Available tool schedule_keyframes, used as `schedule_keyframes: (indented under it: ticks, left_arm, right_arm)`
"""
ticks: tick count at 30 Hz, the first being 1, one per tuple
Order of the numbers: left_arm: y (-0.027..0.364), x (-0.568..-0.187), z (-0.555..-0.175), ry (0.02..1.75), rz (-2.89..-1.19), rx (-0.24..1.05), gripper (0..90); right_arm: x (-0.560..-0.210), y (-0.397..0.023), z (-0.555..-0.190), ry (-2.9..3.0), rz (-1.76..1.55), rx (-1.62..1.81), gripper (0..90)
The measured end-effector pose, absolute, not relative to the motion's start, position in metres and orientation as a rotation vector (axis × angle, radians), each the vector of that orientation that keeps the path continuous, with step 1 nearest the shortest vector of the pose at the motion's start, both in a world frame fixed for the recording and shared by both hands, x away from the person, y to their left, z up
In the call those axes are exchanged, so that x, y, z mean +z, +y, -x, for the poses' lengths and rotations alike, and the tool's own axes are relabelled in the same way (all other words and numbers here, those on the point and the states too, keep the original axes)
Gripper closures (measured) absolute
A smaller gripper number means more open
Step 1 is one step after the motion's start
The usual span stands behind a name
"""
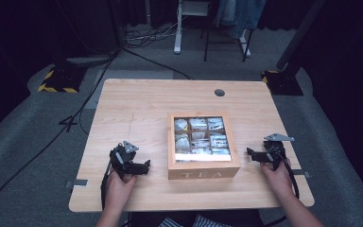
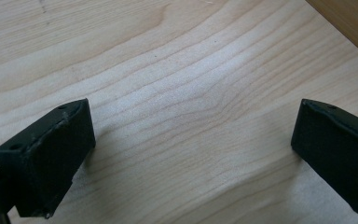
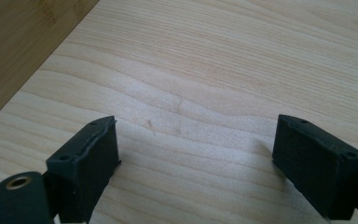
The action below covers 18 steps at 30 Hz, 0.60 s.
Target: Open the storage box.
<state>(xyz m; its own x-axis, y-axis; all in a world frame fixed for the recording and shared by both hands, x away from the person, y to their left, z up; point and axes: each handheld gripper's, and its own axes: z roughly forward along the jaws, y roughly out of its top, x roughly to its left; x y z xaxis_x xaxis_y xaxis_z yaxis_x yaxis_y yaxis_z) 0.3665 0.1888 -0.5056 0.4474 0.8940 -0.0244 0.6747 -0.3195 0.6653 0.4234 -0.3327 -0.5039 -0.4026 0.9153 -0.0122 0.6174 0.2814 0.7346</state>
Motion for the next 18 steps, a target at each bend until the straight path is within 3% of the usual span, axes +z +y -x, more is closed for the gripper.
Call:
schedule_keyframes:
  ticks: [6, 18]
  left_arm:
    - [0.199, -0.506, -0.374, 1.217, -2.141, 0.431, 0.2]
    - [0.198, -0.505, -0.377, 1.215, -2.143, 0.432, 0.6]
  right_arm:
    - [-0.504, -0.331, -0.425, 2.124, -1.383, 0.906, 8.8]
    - [-0.504, -0.331, -0.426, 2.128, -1.384, 0.907, 9.0]
